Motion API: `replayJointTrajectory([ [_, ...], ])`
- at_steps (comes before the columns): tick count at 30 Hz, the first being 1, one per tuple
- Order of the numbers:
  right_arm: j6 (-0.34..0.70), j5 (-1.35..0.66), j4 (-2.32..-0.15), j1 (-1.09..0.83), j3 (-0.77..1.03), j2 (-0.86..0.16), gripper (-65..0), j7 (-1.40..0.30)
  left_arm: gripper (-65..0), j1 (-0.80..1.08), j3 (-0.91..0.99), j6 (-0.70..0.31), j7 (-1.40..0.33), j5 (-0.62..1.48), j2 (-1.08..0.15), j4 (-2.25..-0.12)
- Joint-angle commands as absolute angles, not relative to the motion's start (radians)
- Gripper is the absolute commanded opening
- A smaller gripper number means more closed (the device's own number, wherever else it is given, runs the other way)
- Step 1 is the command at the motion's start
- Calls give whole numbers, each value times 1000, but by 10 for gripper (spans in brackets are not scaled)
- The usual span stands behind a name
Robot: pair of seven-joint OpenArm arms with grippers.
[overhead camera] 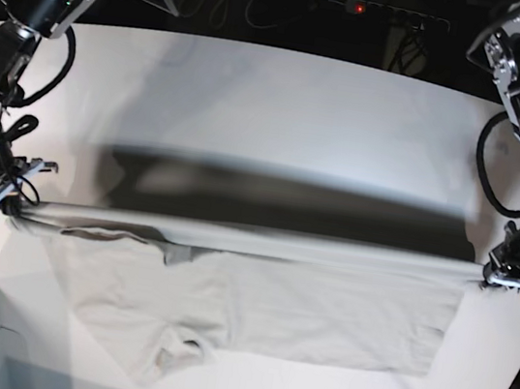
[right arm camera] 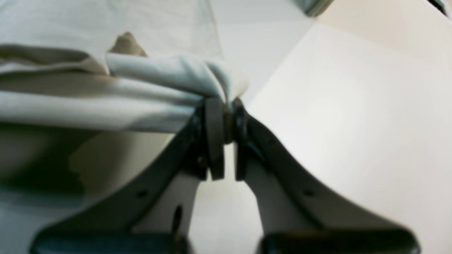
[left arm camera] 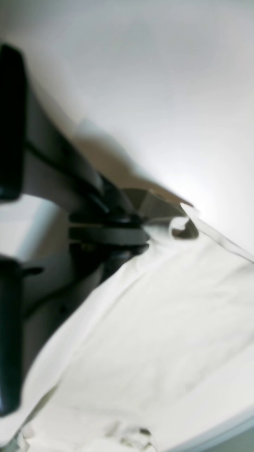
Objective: Layout the t-shirt on the table in an organized manner, then fold the t-shirt properly
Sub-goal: 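Drag the grasped fold with both grippers away from the hem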
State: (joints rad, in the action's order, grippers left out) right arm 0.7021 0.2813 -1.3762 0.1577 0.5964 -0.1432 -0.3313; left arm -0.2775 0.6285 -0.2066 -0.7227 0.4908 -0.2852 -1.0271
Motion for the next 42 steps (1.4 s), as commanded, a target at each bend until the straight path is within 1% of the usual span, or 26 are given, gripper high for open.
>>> replayJointTrajectory([
  [1,698,277,-1408,174,602,-162,-650,-314,-650,-300,636,-203,-696,490,-309,-1047],
  [4,698,277,-1422,157,610,-160,-650,-323,-650,-300,636,-202,-696,490,-309,-1047],
  [8,698,269,-1443,134,607,-162,-650,-398,-650,-291,636,-202,-696,484,-311,-1043],
  [18,698,271,-1506,116,618,-156,-650,-407,-650,-242,645,-209,-697,492,-320,-1047],
  [23,698,269,-1526,-1,627,-156,-650,-404,-650,-180,696,-211,-697,492,-315,-1047],
  [29,698,268,-1526,-148,627,-124,-650,-398,-650,-81,696,-213,-696,492,-312,-1047],
  [31,698,268,-1526,-173,634,-97,-650,-398,-650,-48,696,-213,-690,492,-305,-1047],
  [34,698,268,-1526,-213,634,-87,-650,-397,-650,-7,696,-213,-687,492,-300,-1047],
  [39,698,194,-1527,-288,634,-85,-650,-366,-650,53,696,-213,-687,492,-298,-1047],
  [42,698,183,-1527,-325,634,-88,-650,-348,-650,76,697,-213,-687,492,-297,-1047],
])
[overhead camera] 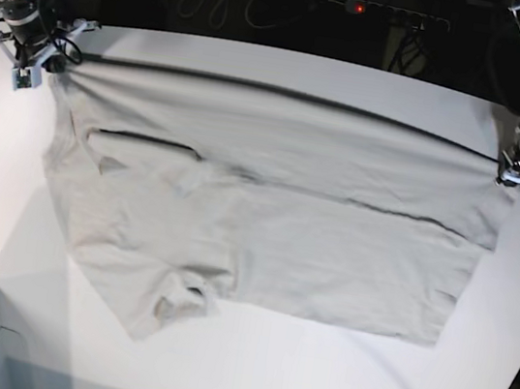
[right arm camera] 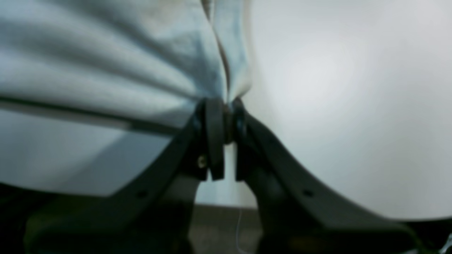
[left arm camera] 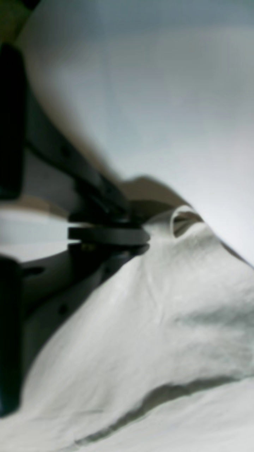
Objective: Layout the t-shirt on the table in an organized manner, then fold the t-shirt properly
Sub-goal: 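Drag the grasped fold with both grippers away from the hem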
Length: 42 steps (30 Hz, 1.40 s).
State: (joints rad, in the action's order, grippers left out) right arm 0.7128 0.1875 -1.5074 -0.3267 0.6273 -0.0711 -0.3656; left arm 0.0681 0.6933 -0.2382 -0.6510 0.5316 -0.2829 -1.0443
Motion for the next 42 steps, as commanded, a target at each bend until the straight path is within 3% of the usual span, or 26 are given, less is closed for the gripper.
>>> replayJointTrajectory([
  [1,698,183,-1526,-337,634,-87,-650,-338,-650,85,697,-213,-687,493,-297,-1049],
  [12,698,183,-1526,-367,634,-67,-650,-283,-650,254,697,-213,-690,653,-285,-1253],
  [42,698,182,-1596,-453,693,13,-650,-236,-650,257,697,-213,-696,654,-263,-1259],
])
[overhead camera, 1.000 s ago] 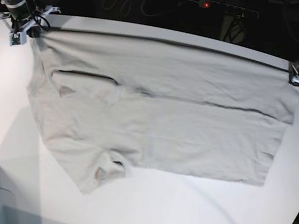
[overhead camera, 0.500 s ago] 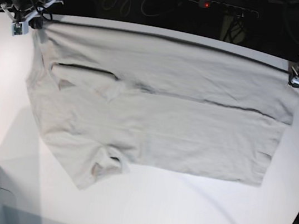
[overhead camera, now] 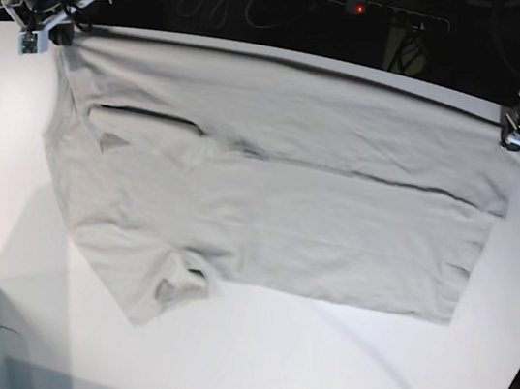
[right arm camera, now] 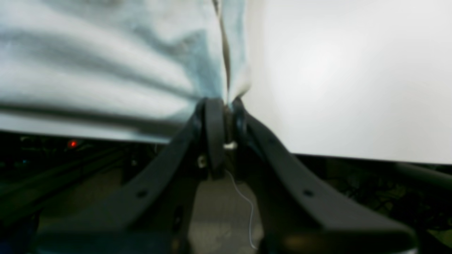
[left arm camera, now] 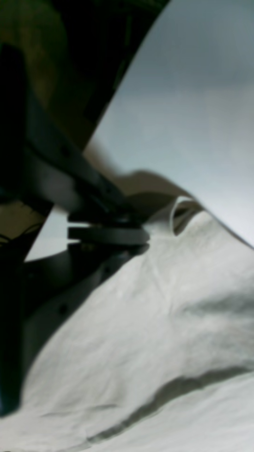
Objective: Layout the t-shirt on the table in an organized manner, then fold the t-shirt properly
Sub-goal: 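Drag the grasped fold with both grippers away from the hem, then release the fold and move both grippers to the shirt's hem side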
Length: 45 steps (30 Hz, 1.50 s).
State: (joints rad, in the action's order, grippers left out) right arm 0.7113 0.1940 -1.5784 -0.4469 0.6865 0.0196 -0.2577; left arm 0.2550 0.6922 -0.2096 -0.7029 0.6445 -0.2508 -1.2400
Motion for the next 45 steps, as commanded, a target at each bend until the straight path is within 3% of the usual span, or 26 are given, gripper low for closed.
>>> replayJointTrajectory([
  [1,698,182,-1596,-453,693,13,-650,-236,-650,257,697,-213,-696,654,-263,-1259],
  [14,698,182,-1595,-455,693,13,-650,-242,-649,283,696,-213,-697,645,-234,-1259],
  [17,698,183,-1595,-455,693,13,-579,-243,-606,285,696,-208,-697,645,-236,-1259],
  [23,698,183,-1596,-455,694,13,-427,-243,-397,302,696,-209,-697,653,-229,-1277],
  [36,698,182,-1690,-387,820,53,-275,-237,-383,355,777,-206,-697,654,-193,-1486],
  [43,698,188,-1662,-170,786,28,-246,-245,-377,255,825,-203,-697,645,-189,-1529],
  [45,698,189,-1616,-97,737,-4,-246,-246,-334,199,823,-203,-697,644,-191,-1521],
])
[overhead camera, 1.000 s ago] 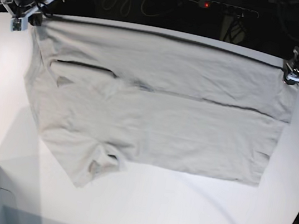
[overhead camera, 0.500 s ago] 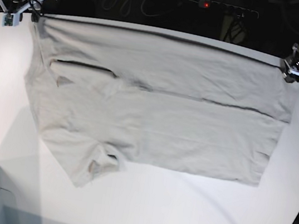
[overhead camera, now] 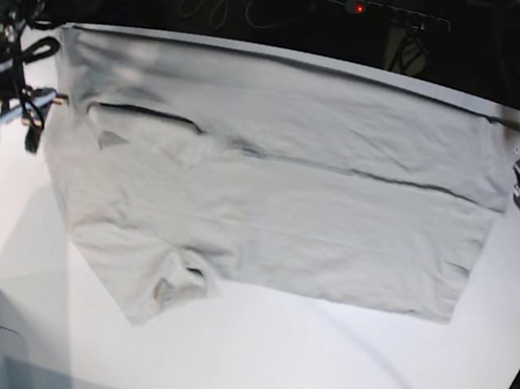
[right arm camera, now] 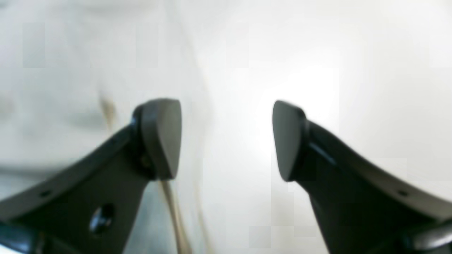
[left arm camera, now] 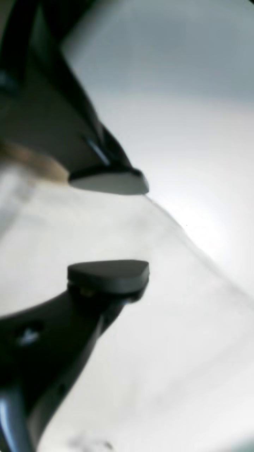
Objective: Layout the t-shirt on the table in an organized manner, then fold the t-shirt properly
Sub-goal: 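Release the fold and move both grippers to the shirt's hem side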
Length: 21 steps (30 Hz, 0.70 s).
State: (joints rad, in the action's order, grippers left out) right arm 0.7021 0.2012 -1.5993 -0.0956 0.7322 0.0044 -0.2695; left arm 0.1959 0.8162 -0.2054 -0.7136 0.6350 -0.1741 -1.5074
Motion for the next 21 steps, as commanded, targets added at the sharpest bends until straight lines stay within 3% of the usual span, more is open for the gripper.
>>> replayJointTrajectory([
  [1,698,189,-1589,-61,710,-21,-248,-246,-309,173,826,-203,-697,642,-191,-1520],
  [5,698,199,-1385,130,616,-104,-250,-321,-223,42,800,-208,-694,588,-191,-1514],
  [13,698,297,-931,461,575,-180,-250,-363,-222,-242,677,-211,-687,326,-209,-1290],
  [21,668,297,-576,587,573,-245,-250,-180,-222,-410,538,-208,-522,268,-282,-926],
])
